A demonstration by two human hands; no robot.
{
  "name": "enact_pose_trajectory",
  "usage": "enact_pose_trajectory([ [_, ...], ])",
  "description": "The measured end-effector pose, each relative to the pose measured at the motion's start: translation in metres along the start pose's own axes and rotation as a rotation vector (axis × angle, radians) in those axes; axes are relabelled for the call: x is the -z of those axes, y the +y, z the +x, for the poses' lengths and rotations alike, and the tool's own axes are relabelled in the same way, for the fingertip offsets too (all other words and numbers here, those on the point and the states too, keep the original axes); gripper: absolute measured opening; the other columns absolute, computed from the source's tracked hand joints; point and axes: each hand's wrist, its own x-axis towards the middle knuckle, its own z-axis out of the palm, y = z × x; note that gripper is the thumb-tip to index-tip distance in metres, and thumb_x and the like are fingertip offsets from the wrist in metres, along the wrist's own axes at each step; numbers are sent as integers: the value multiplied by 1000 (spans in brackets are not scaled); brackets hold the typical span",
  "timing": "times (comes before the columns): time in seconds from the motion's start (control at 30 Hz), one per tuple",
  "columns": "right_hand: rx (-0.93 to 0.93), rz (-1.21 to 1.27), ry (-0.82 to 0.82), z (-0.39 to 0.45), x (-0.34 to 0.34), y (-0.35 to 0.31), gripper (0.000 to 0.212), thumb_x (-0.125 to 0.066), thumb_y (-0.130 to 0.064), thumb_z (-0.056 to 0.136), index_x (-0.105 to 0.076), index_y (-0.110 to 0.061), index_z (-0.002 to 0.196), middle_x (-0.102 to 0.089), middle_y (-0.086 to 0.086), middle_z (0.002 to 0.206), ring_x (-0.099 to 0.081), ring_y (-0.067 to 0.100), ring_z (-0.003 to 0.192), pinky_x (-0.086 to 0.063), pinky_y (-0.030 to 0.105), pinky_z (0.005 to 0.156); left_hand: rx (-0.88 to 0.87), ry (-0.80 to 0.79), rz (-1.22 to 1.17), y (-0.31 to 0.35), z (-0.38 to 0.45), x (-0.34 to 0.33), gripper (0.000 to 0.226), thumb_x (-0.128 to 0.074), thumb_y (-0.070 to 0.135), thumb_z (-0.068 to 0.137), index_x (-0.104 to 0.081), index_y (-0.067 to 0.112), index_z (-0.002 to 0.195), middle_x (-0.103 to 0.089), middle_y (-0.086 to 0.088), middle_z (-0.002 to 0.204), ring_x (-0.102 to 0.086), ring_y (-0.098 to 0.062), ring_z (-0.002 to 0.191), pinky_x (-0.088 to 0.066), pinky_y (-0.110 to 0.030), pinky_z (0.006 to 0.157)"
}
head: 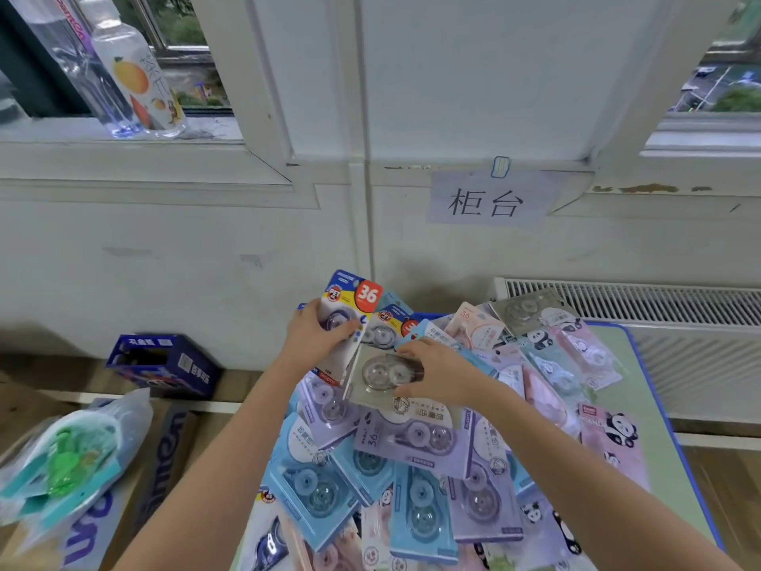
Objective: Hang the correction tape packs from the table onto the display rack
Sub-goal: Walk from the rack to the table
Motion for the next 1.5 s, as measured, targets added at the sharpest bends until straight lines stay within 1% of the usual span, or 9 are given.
enact_pose_trajectory([
  [0.2,-30,246,179,-40,14,9,67,-72,-42,80,-43,-24,138,-40,-9,121,-45,12,115,-36,22,94,67,121,-371,18,-52,-16,34,-76,14,80,-50,9,101,-53,3,82,-56,-13,76,-41,-9,58],
  [0.43,-92,693,466,-63,10,5,47,-77,-26,78,-44,-28,112,-54,-12,99,-55,6,90,-42,14,70,186,48,-711,43,-103,-64,39,-65,26,90,-42,3,112,-51,-1,63,-49,-7,49,-39,-21,46],
  [0.53,-122,781,571,-71,8,5,48,-77,-26,79,-44,-23,113,-55,-15,91,-53,-6,79,-43,10,65,178,46,-756,52,-119,-70,47,-59,27,94,-43,-4,124,-51,-7,67,-51,-15,60,-43,-23,58],
  [0.63,-163,878,649,-76,10,7,50,-76,-24,80,-43,-21,116,-58,-7,94,-54,-1,79,-45,16,66,190,-2,-870,55,-130,-69,30,-52,20,98,-47,10,126,-63,-20,106,-63,-26,96,-49,-32,88],
  [0.77,-165,979,680,-80,7,2,46,-74,-26,82,-40,-26,113,-58,-3,105,-56,5,88,-41,12,67,124,-96,-928,65,-141,-75,17,-45,17,101,-53,32,106,-64,-4,117,-62,-20,106,-47,-41,97],
  [0.93,-166,1047,750,-79,5,-6,43,-73,-27,82,-41,-26,111,-59,1,109,-57,13,96,-45,25,82,8,-161,-839,72,-150,-78,42,-69,20,88,-54,19,126,-69,-4,115,-67,-21,103,-55,-41,88],
  [1.07,-157,1136,716,-85,15,-4,44,-71,-23,84,-45,-18,118,-60,-3,102,-59,8,91,-47,16,73,-27,-135,-799,72,-152,-75,35,-62,5,90,-55,18,122,-70,1,107,-69,-12,91,-56,-23,67],
  [1.27,-115,1002,732,-87,65,15,55,-68,-23,87,-45,-12,135,-61,2,122,-56,16,111,-42,31,99,-55,-152,-781,68,-151,-57,27,-59,8,92,-59,20,116,-71,2,100,-67,-14,84,-53,-25,63],
  [1.5,-26,528,490,-89,70,9,27,-63,-33,90,-61,-17,111,-63,-9,93,-59,6,85,-40,13,69,-38,-124,-822,71,-155,-54,18,-58,9,93,-60,22,105,-73,2,96,-70,-13,81,-57,-28,66],
])
